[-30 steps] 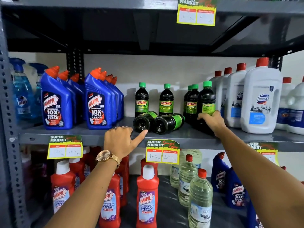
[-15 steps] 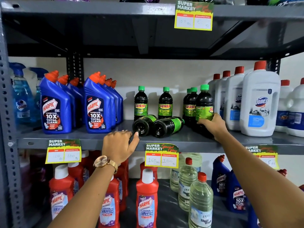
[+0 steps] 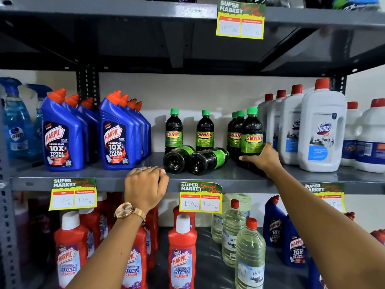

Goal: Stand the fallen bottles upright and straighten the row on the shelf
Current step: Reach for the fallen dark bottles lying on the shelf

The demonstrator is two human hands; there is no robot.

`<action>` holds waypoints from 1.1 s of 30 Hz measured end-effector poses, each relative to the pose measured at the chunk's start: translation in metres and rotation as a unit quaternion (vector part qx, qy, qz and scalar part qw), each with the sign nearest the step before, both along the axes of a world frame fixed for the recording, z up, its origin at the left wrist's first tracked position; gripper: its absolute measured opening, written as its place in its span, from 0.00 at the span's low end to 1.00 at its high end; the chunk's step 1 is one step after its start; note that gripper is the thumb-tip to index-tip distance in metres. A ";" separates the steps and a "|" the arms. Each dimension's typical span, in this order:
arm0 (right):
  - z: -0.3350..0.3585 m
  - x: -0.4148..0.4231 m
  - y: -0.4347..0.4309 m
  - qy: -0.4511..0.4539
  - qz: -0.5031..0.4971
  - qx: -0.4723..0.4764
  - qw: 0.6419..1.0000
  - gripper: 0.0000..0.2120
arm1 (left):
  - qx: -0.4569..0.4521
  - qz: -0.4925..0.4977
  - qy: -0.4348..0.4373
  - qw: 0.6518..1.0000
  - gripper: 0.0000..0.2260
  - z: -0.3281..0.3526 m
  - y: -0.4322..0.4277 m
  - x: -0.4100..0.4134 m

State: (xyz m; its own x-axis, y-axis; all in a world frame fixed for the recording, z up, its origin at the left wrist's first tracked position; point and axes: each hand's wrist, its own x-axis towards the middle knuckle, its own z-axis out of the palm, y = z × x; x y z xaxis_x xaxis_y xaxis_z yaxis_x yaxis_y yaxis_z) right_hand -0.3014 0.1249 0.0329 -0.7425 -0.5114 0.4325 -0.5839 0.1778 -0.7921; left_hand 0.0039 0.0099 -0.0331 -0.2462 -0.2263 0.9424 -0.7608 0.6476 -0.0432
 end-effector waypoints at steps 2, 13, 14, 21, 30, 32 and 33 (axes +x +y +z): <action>-0.001 -0.001 -0.003 -0.012 0.017 0.003 1.000 0.36 | -0.002 -0.001 0.002 1.000 0.19 0.000 0.000 0.000; -0.002 -0.008 -0.007 -0.003 0.036 0.038 0.999 0.26 | 0.002 -0.006 0.000 1.000 0.18 0.000 0.001 0.000; -0.002 -0.008 -0.006 -0.004 0.038 0.042 0.998 0.27 | 0.004 -0.007 -0.001 1.000 0.18 0.001 0.001 0.000; 0.002 0.005 0.004 0.034 -0.061 0.039 0.997 0.47 | 0.026 -0.005 -0.045 0.999 0.18 0.008 0.005 0.009; 0.020 0.075 -0.001 -0.059 0.141 0.160 0.975 0.50 | 0.034 0.005 -0.082 0.996 0.21 0.012 -0.008 0.032; 0.032 0.082 -0.010 -0.073 0.148 0.262 0.951 0.54 | 0.030 0.015 -0.064 0.997 0.19 0.013 -0.004 0.029; 0.038 0.085 -0.016 -0.074 0.146 0.297 0.941 0.53 | 0.029 0.017 -0.059 0.998 0.18 0.013 -0.002 0.029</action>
State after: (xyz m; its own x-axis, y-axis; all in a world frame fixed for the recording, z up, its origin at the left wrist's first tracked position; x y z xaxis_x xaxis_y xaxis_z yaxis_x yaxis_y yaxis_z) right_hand -0.2163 0.1089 0.0710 -0.5627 -0.8217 -0.0909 -0.5682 0.4643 -0.6794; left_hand 0.0333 0.0079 -0.0196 -0.3460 -0.2903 0.8922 -0.7745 0.6251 -0.0970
